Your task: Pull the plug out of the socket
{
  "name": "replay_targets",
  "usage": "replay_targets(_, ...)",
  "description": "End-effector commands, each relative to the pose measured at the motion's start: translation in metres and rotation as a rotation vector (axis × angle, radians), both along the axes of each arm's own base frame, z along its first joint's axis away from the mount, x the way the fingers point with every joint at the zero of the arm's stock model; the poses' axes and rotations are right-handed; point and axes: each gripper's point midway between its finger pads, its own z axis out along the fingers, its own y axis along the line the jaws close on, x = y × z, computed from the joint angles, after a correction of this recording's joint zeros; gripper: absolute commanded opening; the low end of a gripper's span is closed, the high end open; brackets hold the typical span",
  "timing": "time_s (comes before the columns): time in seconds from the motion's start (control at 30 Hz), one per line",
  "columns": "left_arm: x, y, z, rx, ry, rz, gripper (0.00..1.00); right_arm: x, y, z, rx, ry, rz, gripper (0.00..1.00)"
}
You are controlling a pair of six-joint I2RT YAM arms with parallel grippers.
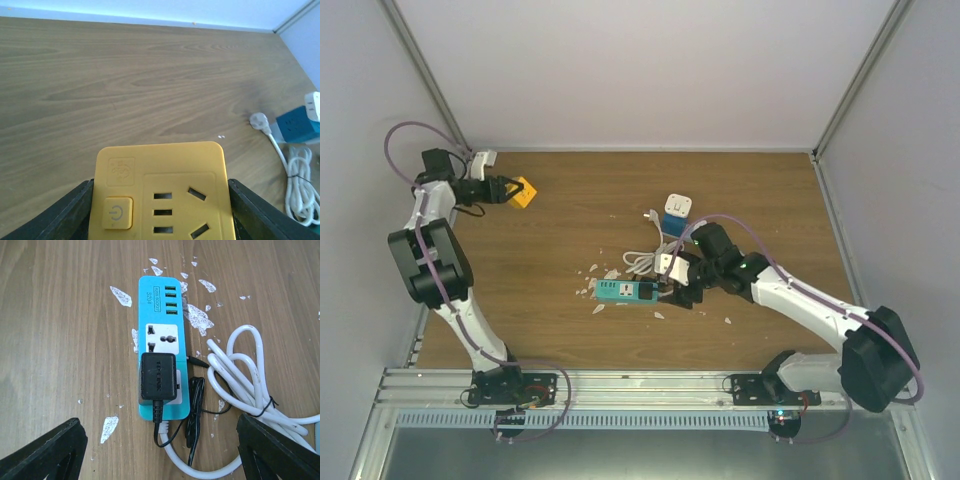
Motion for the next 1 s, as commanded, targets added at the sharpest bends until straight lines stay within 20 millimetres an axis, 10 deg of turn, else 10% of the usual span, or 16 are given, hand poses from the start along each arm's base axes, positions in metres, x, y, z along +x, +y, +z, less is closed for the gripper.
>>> replay_targets(0.0, 0.019, 0.012, 0.003, -0.020, 0.005, 0.015, 0.44, -0.006, -0.008, 0.009, 0.014, 0.025, -0.005, 0.83)
replay_targets(0.97, 0.110, 0.059, -0.078, -0.091, 0.047, 0.159, 0.60, 0.017, -0.035, 0.030, -0.073, 0.018, -0.137, 0.89)
